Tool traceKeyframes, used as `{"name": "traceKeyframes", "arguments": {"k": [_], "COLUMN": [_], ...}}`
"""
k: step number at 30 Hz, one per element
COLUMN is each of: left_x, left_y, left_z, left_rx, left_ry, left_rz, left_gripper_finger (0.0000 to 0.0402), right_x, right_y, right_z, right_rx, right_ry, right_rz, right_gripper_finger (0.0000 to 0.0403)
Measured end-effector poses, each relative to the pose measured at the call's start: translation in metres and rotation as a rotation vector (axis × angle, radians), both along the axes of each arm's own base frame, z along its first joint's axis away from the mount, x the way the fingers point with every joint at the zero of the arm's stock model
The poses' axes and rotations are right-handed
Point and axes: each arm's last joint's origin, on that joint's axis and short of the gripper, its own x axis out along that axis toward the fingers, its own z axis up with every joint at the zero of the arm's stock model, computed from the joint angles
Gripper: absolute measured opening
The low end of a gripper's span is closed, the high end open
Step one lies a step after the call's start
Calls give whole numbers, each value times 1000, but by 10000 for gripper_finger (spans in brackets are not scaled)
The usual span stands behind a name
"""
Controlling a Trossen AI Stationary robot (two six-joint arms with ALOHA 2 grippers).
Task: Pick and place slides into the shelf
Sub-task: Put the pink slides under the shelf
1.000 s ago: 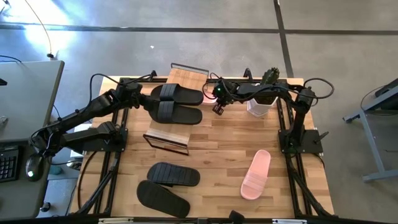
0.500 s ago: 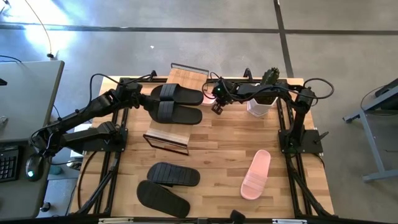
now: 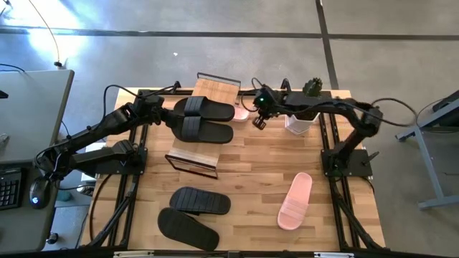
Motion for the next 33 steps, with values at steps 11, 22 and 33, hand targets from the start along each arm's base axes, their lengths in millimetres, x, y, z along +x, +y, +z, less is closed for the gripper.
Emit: {"name": "traceKeyframes", "arguments": {"k": [11,22,33], "left_x": [0,0,0], "left_y": [0,0,0], "left_z": [0,0,0], "left_rx": [-1,-1,-3], "left_ry": [0,0,-2], "left_rz": [0,0,-2], "left_gripper_finger": [1,1,1], "right_x": [-58,-104,-149], "right_y": [49,137,219], "right_z": [78,109,106], "right_rx": [463,632,505], "right_ry": [-285,-204,-55], "right_rz": [37,69,-101], "right_gripper_finger": [0,0,0]}}
